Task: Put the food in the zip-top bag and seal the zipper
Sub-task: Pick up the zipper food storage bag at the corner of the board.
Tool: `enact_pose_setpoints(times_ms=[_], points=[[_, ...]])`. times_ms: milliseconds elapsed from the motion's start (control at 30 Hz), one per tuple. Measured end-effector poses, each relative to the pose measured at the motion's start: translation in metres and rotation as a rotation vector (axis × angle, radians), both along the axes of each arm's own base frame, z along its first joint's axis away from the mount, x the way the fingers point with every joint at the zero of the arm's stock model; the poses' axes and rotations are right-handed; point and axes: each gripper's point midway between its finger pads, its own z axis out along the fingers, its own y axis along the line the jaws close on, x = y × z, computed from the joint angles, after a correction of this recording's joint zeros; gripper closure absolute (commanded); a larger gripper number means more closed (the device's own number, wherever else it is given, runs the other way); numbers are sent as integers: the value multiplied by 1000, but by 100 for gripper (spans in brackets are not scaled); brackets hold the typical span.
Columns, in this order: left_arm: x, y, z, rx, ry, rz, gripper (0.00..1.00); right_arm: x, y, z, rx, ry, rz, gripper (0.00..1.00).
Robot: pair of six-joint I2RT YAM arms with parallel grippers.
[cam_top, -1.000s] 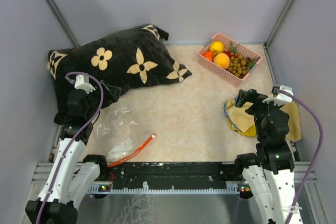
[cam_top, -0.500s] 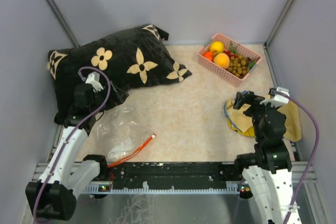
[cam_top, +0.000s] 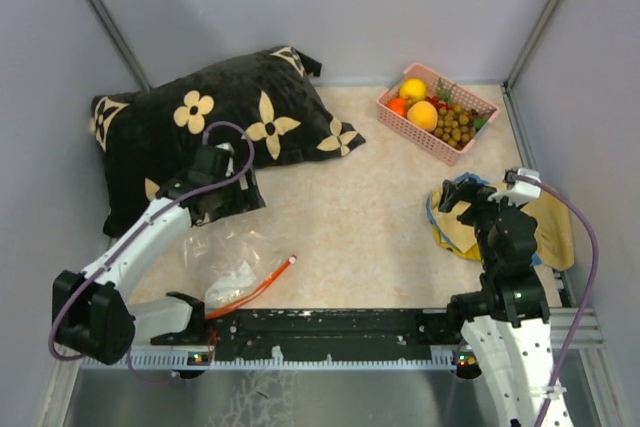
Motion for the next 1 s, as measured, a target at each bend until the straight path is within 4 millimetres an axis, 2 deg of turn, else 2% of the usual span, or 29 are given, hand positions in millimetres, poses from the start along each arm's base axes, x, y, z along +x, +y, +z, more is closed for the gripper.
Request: enact_pose_setpoints(times_ms=[133,267,467,600,667,800,867,1000], points=[[-11,-15,-14,96,78,-21,9,0,2,-5,9,12,9,2],[-21,-12,-27,173,127,6,9,0,3,-4,12,10,15,2],[-24,-10,-40,275,152,16,12,1,5,-4,15,11,25,2],[-24,-11,-57,347,187,6,18,3,8,-7,16,18,37,2],[-22,-10,-66,372,205,4,27,5,10,-9,17,23,47,2],[-19,-12,-78,395,221,-8,60,7,15,-13,19,40,76,2],[-16,-13,-78,393,213,-14,76,7,20,-14,21,49,97,2],[-5,-21,-72,369,174,-17,99,10,31,-21,33,81,152,2]])
